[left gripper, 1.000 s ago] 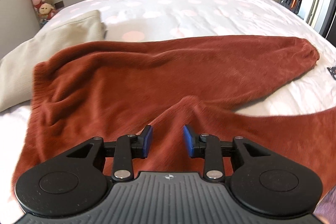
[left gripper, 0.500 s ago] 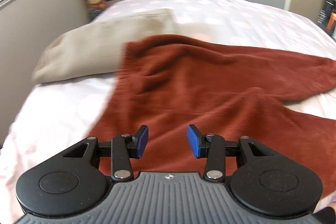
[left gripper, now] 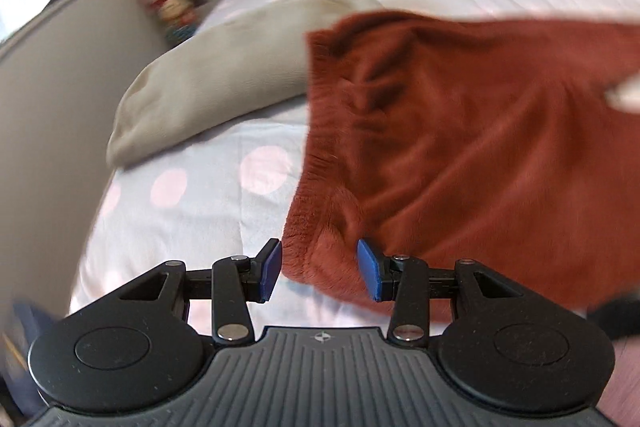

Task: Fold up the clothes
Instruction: 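Grasp the fleece edges with both grippers and lift the garment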

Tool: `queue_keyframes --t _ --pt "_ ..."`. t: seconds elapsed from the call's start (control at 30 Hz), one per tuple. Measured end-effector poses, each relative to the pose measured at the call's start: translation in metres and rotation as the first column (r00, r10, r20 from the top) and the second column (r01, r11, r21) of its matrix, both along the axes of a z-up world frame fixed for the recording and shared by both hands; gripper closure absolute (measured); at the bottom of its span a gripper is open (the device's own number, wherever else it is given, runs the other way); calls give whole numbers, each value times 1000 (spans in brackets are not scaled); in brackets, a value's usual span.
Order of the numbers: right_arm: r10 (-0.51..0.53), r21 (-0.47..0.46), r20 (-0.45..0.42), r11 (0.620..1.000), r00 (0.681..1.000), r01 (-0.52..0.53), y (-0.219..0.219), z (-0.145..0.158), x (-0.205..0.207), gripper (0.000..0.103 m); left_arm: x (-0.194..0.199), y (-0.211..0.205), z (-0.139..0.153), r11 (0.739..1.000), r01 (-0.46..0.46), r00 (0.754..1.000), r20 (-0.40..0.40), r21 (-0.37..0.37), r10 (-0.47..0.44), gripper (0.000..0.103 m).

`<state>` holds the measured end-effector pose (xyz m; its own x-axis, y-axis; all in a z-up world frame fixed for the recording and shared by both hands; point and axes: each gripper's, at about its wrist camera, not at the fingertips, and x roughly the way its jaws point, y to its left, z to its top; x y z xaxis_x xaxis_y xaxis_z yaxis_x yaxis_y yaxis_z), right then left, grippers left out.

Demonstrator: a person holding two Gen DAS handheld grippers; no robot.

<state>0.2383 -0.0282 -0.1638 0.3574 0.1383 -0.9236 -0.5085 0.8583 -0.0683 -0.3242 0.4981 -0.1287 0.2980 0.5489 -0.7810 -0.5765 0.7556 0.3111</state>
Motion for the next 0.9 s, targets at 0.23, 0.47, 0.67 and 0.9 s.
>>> queue_keyframes --t 0.23,0.47,0.67,0.9 --pt "238 -25 73 971 968 -237 19 42 -34 70 6 -14 -19 935 355 901 -270 8 -340 56" --pt "322 -38 42 946 946 -321 42 37 -56 65 21 -39 -53 772 634 649 -509 -48 -565 54" --pt "471 -74 -1 880 882 -469 58 25 -72 64 32 -56 -88 654 744 455 -612 -139 -647 54" --pt "737 -219 -57 649 673 -729 67 23 -83 60 38 -59 -108 673 719 446 -626 -176 -640 63"
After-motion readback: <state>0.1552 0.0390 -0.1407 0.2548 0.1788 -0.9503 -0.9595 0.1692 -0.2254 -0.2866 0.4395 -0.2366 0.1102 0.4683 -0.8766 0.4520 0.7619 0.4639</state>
